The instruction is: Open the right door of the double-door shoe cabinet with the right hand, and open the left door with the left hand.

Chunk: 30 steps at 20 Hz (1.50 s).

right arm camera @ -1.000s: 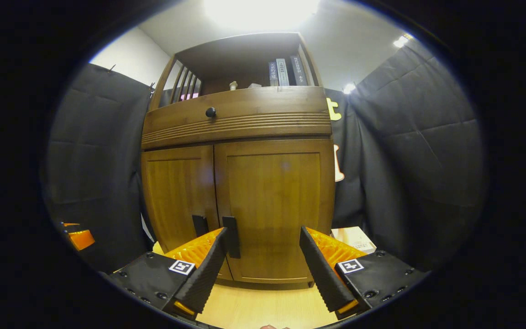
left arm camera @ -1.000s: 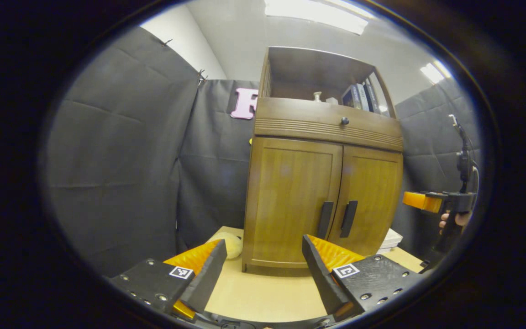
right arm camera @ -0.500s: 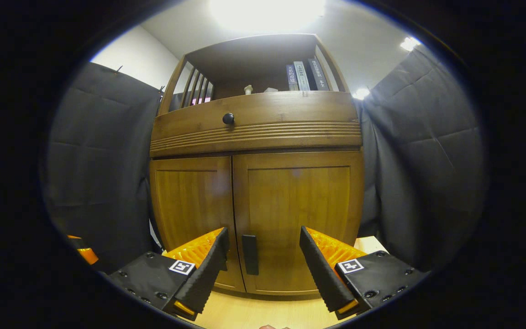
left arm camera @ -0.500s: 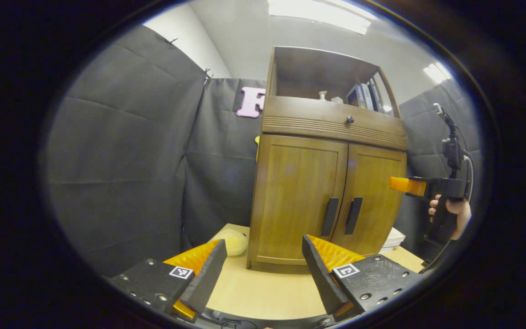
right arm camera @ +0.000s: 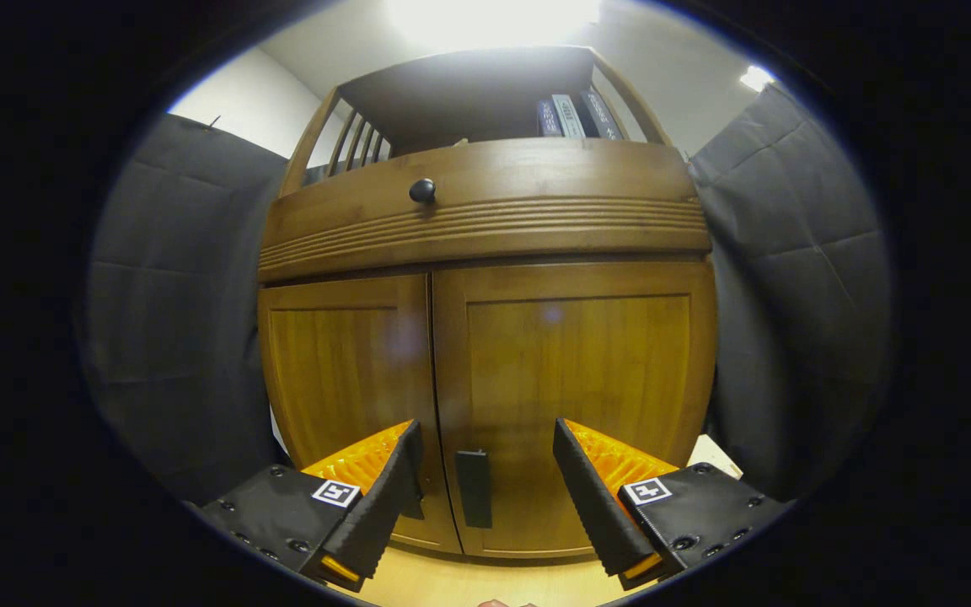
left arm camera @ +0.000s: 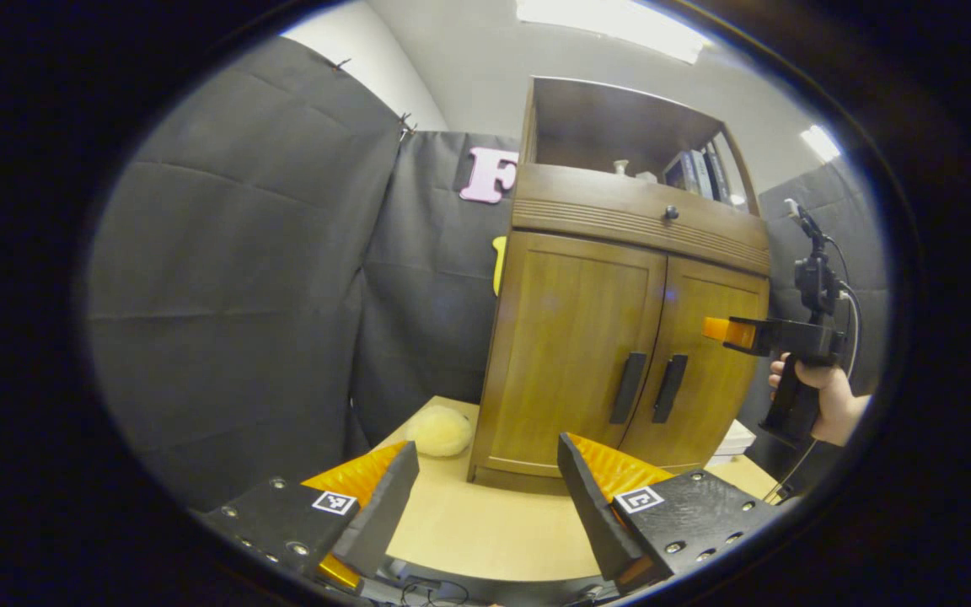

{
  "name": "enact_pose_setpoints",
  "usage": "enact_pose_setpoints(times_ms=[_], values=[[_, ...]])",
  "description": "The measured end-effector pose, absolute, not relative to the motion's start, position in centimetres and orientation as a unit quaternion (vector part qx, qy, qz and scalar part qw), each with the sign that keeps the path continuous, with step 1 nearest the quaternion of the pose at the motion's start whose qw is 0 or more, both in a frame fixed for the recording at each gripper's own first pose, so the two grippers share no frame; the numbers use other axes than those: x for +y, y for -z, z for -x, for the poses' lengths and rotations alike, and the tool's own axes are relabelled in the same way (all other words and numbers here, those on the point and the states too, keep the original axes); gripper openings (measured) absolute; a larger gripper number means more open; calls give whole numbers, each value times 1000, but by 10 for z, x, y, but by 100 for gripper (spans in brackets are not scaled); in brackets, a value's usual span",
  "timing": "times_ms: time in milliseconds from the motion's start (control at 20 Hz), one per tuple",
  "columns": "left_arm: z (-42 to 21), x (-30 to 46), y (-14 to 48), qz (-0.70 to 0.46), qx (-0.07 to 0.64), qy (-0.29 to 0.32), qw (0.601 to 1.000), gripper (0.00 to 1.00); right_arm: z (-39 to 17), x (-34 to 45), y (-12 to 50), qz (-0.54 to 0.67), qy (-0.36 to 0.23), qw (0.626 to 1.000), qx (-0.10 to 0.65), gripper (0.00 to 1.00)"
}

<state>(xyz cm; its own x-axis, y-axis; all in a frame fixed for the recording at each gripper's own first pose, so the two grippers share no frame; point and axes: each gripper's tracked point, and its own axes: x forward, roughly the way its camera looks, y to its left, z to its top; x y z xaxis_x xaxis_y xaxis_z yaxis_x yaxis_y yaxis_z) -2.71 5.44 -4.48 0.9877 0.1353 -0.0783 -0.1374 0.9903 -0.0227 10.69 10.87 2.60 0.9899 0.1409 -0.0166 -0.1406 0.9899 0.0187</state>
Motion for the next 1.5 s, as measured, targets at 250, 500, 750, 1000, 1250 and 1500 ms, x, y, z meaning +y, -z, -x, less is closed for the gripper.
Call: enact_pose_setpoints(times_ms=[250, 500, 750, 1000, 1250, 1500], values=[[20, 52, 43, 7, 46, -77, 996, 95, -132, 116, 2, -8, -70, 997, 37, 98], [13, 40, 46, -8, 51, -80, 995, 95, -155, 121, 22, -4, -67, 996, 57, 98], [7, 34, 53, -10, 63, -82, 995, 96, -173, 124, 40, -4, -62, 995, 74, 93], [-4, 40, 60, -3, 76, -88, 993, 95, -188, 127, 59, -3, -57, 994, 96, 93], [-2, 39, 57, -1, 77, -97, 992, 94, -192, 129, 64, 0, -49, 994, 99, 59], [5, 41, 59, 3, 71, -103, 992, 94, -193, 131, 63, -5, -51, 993, 104, 31]])
